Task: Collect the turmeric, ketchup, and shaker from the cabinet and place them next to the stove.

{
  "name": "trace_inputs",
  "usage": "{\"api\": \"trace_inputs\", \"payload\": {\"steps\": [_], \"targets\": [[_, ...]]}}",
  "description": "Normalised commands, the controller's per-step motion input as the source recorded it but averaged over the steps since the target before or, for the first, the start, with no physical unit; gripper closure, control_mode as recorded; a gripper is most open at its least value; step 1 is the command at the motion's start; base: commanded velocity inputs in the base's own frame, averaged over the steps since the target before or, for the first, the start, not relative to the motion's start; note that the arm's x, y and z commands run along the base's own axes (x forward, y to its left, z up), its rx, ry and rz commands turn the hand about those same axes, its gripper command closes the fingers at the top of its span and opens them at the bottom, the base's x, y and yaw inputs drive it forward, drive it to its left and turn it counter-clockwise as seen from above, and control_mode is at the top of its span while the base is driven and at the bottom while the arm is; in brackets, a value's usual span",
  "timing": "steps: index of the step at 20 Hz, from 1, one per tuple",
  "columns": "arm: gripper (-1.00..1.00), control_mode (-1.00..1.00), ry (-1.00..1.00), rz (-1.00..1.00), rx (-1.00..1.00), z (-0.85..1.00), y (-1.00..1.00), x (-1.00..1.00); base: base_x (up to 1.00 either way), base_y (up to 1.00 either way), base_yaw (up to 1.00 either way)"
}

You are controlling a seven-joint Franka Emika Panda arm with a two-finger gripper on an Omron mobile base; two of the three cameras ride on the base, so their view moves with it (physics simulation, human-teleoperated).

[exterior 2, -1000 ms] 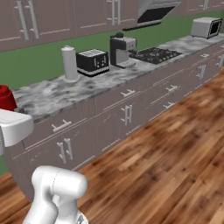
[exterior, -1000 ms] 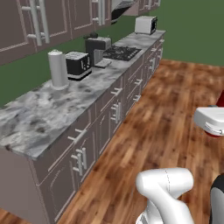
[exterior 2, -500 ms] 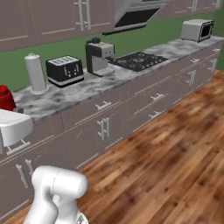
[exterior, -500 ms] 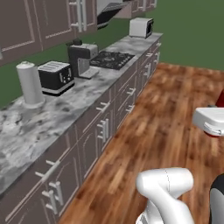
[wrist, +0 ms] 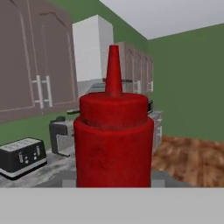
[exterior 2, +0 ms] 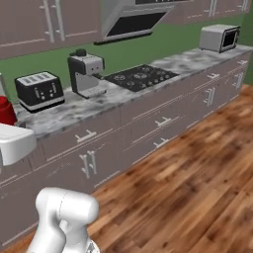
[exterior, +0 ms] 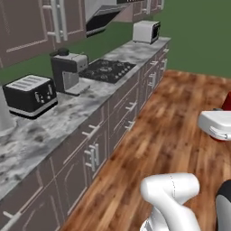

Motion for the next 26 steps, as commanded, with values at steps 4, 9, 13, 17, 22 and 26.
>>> {"api": "trace_inputs", "payload": {"steps": [4, 9, 13, 17, 22, 26], "targets": [[1.0, 1.0, 0.0, 0.0, 0.0, 0.0, 0.0, 0.0, 1.0, -0.67, 0.12], [1.0, 1.0, 0.0, 0.0, 0.0, 0.0, 0.0, 0.0, 1.0, -0.61, 0.15], [1.0, 1.0, 0.0, 0.0, 0.0, 0.0, 0.0, 0.0, 1.0, -0.53, 0.19], [1.0, 1.0, 0.0, 0.0, 0.0, 0.0, 0.0, 0.0, 1.0, -0.49, 0.22], [1.0, 1.0, 0.0, 0.0, 0.0, 0.0, 0.0, 0.0, 1.0, -0.28, 0.29], [1.0, 1.0, 0.0, 0.0, 0.0, 0.0, 0.0, 0.0, 1.0, -0.11, 0.41]]}}
